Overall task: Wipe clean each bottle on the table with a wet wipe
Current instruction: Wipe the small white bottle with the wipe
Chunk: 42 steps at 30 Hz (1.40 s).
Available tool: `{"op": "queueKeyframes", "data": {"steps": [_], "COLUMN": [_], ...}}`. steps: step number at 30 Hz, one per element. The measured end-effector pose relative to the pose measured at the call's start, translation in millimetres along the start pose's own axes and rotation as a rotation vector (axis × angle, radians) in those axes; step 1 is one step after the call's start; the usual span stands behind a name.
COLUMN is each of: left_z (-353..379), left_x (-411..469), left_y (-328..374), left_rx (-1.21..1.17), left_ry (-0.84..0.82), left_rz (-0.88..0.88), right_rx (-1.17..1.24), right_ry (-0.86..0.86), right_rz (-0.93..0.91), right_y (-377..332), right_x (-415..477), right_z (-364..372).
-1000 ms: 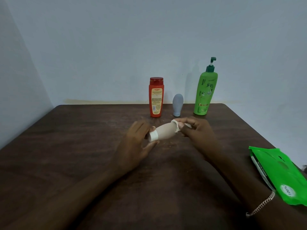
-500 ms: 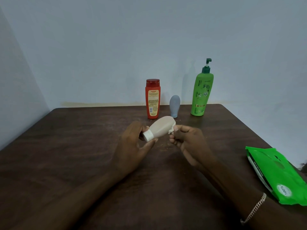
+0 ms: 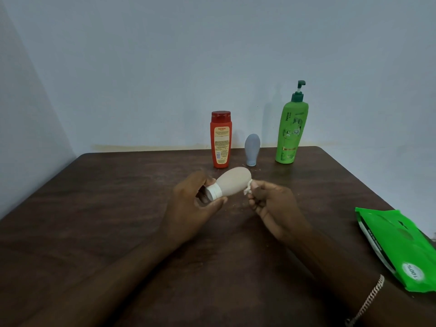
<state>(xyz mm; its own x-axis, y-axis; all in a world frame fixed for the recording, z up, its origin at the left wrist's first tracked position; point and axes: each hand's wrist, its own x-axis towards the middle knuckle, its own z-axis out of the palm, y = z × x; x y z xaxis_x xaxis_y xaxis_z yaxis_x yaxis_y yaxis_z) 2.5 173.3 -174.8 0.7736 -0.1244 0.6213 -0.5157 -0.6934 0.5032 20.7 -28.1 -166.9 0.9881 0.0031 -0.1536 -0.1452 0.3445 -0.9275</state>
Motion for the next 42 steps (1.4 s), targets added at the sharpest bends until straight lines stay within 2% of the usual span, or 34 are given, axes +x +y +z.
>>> {"op": "queueKeyframes", "data": {"steps": [3,5,8,12,16,18,22,26,29,33,35,40,42], "left_z": [-1,-1,-1,-1,3,3,0,3,3,6,3,-4,-3], "left_x": [-3,-4,-3,-1,0,1,2,8,8,5,4,3,3], "left_y": [1,2,1,2,1,0,-4,-18,-17,-11,-6,3,1], "left_rx": [-0.033,-0.059,-0.155,-0.358,-0.704,-0.761,-0.613,-0.31,-0.205,-0.164,-0.027,0.393,0.385], "left_ry": [-0.054,-0.059,-0.057,-0.023,-0.035,-0.025,-0.111,-0.194,-0.262,-0.368,-0.393,-0.448,-0.467], "left_rz": [-0.005,-0.024,-0.102,-0.211,-0.347,-0.401,-0.467,-0.415,-0.386,-0.308,-0.212,0.109,0.088], "right_rx": [-0.064,-0.101,-0.18,-0.213,-0.278,-0.363,-0.672,-0.778,-0.98,-1.296,-1.417,-1.497,-1.469], "right_ry": [0.064,0.042,-0.057,-0.159,-0.328,-0.365,-0.199,-0.08,-0.087,-0.228,-0.223,-0.216,-0.21], "right_rz": [-0.036,-0.063,-0.097,-0.05,0.021,0.01,-0.247,-0.573,-0.845,-0.944,-1.001,-0.978,-0.97], "right_y": [0,1,3,7,15,17,8,-2,-3,-1,-1,-2,-1], "right_x": [7,8,4,-6,-18,-20,-19,-12,-12,-14,-11,-13,-15], "right_z": [-9,-11,-7,2,17,21,16,6,5,9,8,9,11]}}
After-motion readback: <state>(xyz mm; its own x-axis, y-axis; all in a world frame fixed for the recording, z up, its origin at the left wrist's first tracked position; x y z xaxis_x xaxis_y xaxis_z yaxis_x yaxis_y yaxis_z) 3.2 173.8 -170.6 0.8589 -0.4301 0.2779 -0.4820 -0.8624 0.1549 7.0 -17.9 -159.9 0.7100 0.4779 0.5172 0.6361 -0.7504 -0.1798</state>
